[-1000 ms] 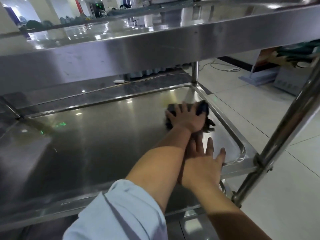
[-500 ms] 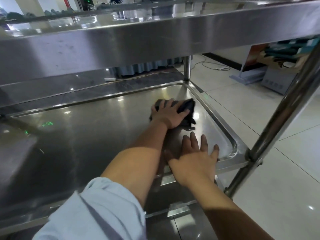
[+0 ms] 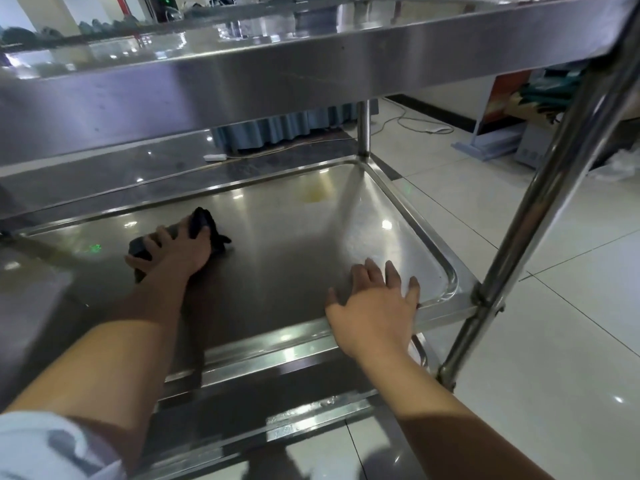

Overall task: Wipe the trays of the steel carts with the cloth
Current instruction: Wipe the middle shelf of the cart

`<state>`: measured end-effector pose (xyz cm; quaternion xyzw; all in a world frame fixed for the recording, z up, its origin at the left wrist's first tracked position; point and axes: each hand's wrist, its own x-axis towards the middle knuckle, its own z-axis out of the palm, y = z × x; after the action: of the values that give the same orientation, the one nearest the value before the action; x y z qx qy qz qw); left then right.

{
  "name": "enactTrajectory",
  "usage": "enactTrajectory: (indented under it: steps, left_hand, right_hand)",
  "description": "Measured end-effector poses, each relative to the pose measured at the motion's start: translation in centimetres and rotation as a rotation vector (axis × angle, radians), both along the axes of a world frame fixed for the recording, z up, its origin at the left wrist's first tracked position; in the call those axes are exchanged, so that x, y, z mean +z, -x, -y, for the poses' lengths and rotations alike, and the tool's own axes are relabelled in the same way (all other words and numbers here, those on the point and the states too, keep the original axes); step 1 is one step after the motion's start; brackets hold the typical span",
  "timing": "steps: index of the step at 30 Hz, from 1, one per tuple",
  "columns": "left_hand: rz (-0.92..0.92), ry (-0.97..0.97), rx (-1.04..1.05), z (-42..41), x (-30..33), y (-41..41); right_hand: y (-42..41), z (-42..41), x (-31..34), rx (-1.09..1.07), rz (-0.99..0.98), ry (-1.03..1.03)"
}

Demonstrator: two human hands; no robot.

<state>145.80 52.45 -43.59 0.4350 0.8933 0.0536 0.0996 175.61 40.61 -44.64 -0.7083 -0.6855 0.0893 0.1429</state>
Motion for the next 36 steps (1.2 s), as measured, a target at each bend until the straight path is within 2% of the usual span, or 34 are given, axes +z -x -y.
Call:
enactTrajectory:
  steps: [3,8,9,11,13,14,19,22,24,26,28,31,36]
  left_hand:
    - [0.037,0.025,-0.079,-1.9,0.6,-4.5]
    - [0.042,0.025,-0.383,-4.2,0.7,-15.7]
    - [0.048,0.02,-0.445,-4.2,0.9,-18.1]
    - [0.067,0.021,-0.565,-3.9,1.1,-22.1]
    - [0.079,0.033,-0.69,-3.2,1.2,-25.0]
    - [0.075,0.042,-0.749,-2.8,1.2,-26.0]
    - [0.029,0.101,-0.965,0.7,0.9,-27.3]
    - [0.01,0.103,-1.03,3.5,1.0,-27.3]
    - [0.034,0.106,-1.022,5.0,1.0,-27.6]
    - [0.069,0.104,-1.016,6.1,1.0,-28.0]
    - [0.085,0.094,-1.024,7.0,1.0,-28.2]
    - [0.144,0.095,-1.044,8.2,1.3,-28.6]
    - [0.275,0.063,-1.047,10.5,1.8,-30.0]
  right_hand:
    - [-0.2,0.3,-0.3,0.023,-0.121,-0.191]
    - [-0.4,0.3,-0.4,0.064,-0.19,-0.2]
    - [-0.5,0.3,-0.5,0.059,-0.25,-0.214]
    - [-0.8,0.3,-0.7,-0.001,-0.53,-0.285]
    - [-1.3,0.4,-0.7,-0.107,-0.85,-0.458]
    - [-1.6,0.4,-0.7,-0.165,-0.938,-0.543]
    - [-2.5,0.8,0.3,-0.379,-1.091,-0.704]
    - [-2.9,2.0,2.8,-0.404,-1.223,-0.705]
    - [-3.8,3.5,4.7,-0.383,-1.211,-0.74]
    - [-5.7,5.2,5.3,-0.414,-1.104,-0.77]
    - [-8.3,6.3,5.2,-0.476,-0.957,-0.669]
    - [-10.5,6.6,4.9,-0.453,-1.034,-0.421]
    - [-12.4,5.8,4.8,-0.482,-0.969,-0.486]
